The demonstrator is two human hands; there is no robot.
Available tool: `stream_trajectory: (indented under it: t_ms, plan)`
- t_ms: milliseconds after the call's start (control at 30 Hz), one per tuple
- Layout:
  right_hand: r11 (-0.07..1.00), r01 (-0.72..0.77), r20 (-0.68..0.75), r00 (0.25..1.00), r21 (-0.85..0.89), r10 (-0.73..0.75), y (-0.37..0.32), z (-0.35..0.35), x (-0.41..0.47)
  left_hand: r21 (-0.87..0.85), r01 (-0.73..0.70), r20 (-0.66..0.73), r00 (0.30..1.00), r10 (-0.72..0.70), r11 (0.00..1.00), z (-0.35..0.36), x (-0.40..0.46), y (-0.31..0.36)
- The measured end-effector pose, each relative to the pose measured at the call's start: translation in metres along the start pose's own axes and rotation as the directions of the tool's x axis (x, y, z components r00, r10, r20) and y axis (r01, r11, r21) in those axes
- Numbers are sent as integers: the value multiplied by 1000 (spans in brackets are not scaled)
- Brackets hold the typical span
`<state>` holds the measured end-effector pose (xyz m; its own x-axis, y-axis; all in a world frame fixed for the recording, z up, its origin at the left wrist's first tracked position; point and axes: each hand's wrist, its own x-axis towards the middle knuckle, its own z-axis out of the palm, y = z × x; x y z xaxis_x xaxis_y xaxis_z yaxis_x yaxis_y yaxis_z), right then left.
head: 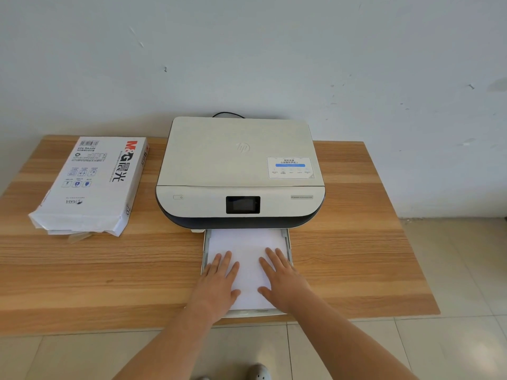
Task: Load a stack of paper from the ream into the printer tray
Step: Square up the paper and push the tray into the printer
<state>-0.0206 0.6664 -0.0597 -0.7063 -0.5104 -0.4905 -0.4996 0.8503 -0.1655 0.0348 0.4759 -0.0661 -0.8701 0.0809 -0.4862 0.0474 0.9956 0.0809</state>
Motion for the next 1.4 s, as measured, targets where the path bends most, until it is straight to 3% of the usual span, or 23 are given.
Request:
stream_trajectory:
  t_ms: [333,533,867,1400]
  plan:
    - [999,-23,16,1000,-30,23,-7,16,-7,-63,53,15,999,-52,997,10,-7,6]
    - [998,-25,-29,999,-56,24,-13,15,-11,14,-41,7,999,41,999,8,-9,21]
    - [999,3,3,1000,-48,-2,-13,18,-17,-83,-32,33,999,35,996,13,-8,17]
    - [995,100,13,995,-29,-99,7,2,-29,-52,-91,-21,996,90,994,-8,-26,-6]
